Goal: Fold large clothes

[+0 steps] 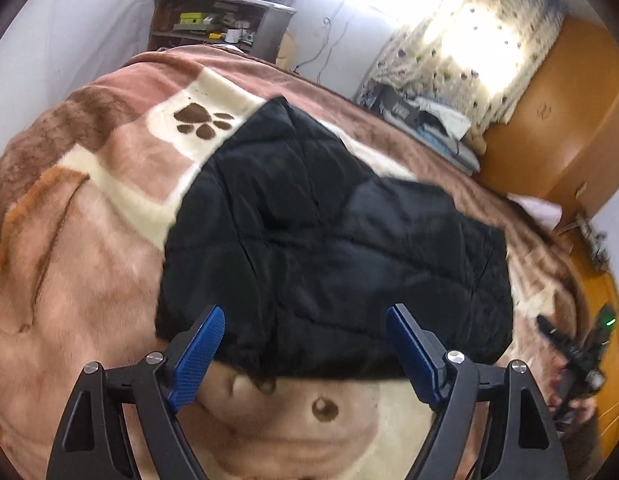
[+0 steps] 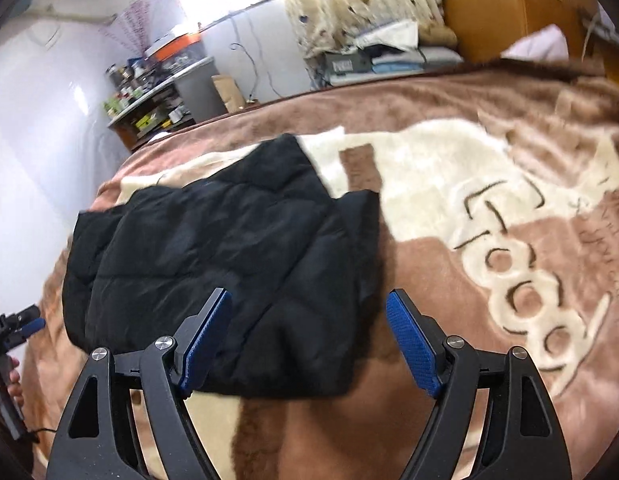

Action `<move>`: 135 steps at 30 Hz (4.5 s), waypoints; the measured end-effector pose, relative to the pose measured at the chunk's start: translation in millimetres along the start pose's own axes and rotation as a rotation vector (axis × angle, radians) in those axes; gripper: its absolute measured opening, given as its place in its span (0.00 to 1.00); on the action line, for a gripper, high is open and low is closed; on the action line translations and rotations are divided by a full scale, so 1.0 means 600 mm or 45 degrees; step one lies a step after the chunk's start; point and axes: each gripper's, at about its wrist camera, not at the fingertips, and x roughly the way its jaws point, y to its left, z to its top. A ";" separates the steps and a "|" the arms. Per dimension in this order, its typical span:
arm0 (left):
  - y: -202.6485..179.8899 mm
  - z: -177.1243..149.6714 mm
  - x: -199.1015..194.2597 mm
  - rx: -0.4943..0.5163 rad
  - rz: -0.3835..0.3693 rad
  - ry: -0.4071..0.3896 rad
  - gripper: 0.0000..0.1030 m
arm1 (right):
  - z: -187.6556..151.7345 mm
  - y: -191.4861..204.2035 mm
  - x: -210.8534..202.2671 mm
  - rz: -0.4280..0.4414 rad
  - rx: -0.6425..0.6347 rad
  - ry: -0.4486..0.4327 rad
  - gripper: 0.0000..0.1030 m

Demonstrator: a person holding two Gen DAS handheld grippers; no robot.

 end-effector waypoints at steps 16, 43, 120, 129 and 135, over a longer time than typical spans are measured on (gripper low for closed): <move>-0.134 -0.152 -0.028 0.268 0.291 -0.010 0.81 | -0.128 0.140 -0.051 -0.114 -0.179 0.018 0.77; -0.191 -0.197 -0.075 0.278 0.367 -0.115 0.81 | -0.169 0.169 -0.109 -0.192 -0.176 -0.038 0.77; -0.213 -0.214 -0.095 0.312 0.384 -0.187 0.81 | -0.174 0.188 -0.128 -0.168 -0.191 -0.065 0.77; -0.212 -0.214 -0.095 0.307 0.381 -0.188 0.81 | -0.174 0.188 -0.128 -0.166 -0.191 -0.065 0.77; -0.213 -0.213 -0.095 0.312 0.382 -0.182 0.81 | -0.176 0.190 -0.129 -0.167 -0.188 -0.066 0.77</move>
